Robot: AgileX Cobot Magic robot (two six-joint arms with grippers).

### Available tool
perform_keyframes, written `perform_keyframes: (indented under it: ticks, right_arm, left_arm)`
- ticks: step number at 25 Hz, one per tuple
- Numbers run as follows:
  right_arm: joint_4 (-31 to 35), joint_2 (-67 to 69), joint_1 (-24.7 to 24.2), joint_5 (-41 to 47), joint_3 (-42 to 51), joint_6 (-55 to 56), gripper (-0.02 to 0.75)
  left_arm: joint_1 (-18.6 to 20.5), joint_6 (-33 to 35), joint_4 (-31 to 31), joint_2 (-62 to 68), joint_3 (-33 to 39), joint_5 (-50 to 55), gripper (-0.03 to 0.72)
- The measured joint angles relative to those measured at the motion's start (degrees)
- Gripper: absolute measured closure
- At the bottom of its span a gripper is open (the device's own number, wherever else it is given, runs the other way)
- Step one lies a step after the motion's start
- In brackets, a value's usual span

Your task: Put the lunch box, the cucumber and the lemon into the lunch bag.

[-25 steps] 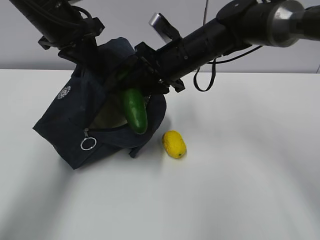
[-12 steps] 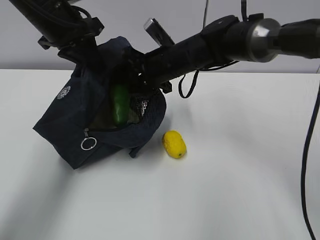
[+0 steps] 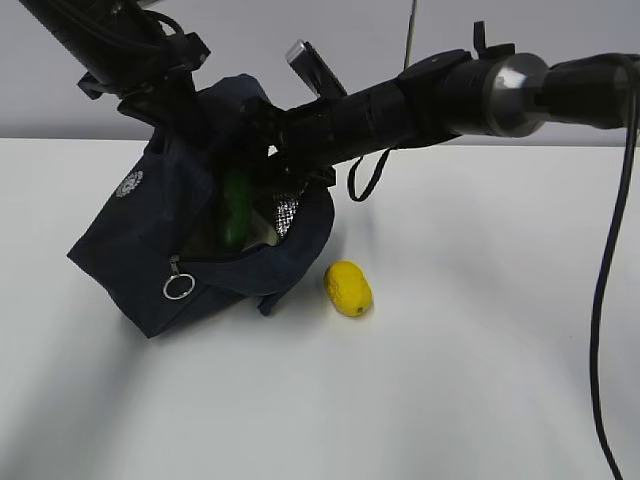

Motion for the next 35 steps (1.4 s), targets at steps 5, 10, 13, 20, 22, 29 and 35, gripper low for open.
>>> perform_keyframes:
  ticks: [5, 10, 13, 20, 22, 29, 35]
  right_arm:
    - [0.48, 0.0, 0.0, 1.2, 0.0, -0.24, 0.276]
    - [0.33, 0.0, -0.52, 3.89, 0.0, -0.33, 0.271]
    - [-0.14, 0.0, -2.05, 7.18, 0.0, -0.33, 0.27]
    - [-4.59, -2.76, -9.3, 14.91, 0.0, -0.33, 0.275]
    - [-9.18, -4.76, -11.26, 17.0, 0.0, 0.04, 0.286]
    - [-29.82, -11.06, -11.77, 22.15, 0.0, 4.83, 0.295]
    - [-47.45, -13.08, -7.37, 22.96, 0.0, 12.9, 0.295]
  left_arm:
    - [0.0, 0.0, -0.09, 0.0, 0.0, 0.0, 0.677]
    - [0.0, 0.05, -0.09, 0.0, 0.0, 0.0, 0.677]
    - [0.0, 0.05, -0.13, 0.0, 0.0, 0.0, 0.677]
    - [0.0, 0.05, -0.27, 0.0, 0.0, 0.0, 0.677]
    - [0.0, 0.05, -0.27, 0.0, 0.0, 0.0, 0.677]
    - [0.0, 0.05, -0.27, 0.0, 0.0, 0.0, 0.677]
    - [0.0, 0.05, -0.15, 0.0, 0.0, 0.0, 0.677]
